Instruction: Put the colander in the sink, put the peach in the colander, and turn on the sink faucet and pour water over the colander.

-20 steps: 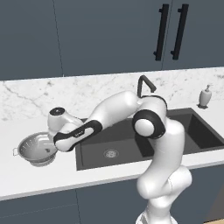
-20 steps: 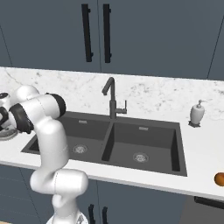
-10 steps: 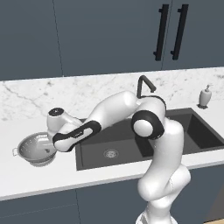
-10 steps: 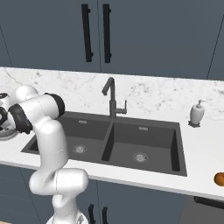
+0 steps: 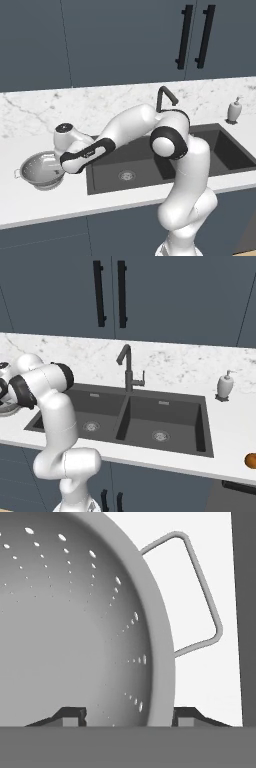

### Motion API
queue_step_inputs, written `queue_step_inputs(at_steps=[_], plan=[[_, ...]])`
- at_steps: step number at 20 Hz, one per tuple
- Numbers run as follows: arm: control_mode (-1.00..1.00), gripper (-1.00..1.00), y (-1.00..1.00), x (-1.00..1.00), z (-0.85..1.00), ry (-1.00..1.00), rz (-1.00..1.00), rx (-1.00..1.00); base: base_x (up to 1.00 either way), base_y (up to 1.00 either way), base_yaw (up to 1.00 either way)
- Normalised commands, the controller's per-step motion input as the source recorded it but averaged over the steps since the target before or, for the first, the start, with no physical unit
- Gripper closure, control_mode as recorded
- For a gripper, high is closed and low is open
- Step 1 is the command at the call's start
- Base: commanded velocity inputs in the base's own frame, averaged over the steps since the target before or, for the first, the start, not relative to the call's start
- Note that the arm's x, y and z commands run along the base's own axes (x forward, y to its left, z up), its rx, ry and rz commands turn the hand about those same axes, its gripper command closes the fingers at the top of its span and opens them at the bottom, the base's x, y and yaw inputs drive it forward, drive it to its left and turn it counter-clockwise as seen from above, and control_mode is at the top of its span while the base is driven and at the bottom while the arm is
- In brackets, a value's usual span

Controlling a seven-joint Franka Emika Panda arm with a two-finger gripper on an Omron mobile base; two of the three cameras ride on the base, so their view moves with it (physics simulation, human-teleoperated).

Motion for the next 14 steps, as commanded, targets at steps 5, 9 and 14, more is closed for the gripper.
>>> queue_step_inputs(at_steps=[5, 9, 14], plan=[[-1.0, 1.0, 0.0, 0.0, 0.0, 0.0, 0.0, 0.0, 0.0, 0.0, 0.0], [-1.0, 1.0, 0.0, 0.0, 0.0, 0.0, 0.0, 0.0, 0.0, 0.0, 0.0], [-1.0, 1.0, 0.0, 0.0, 0.0, 0.0, 0.0, 0.0, 0.0, 0.0, 0.0]])
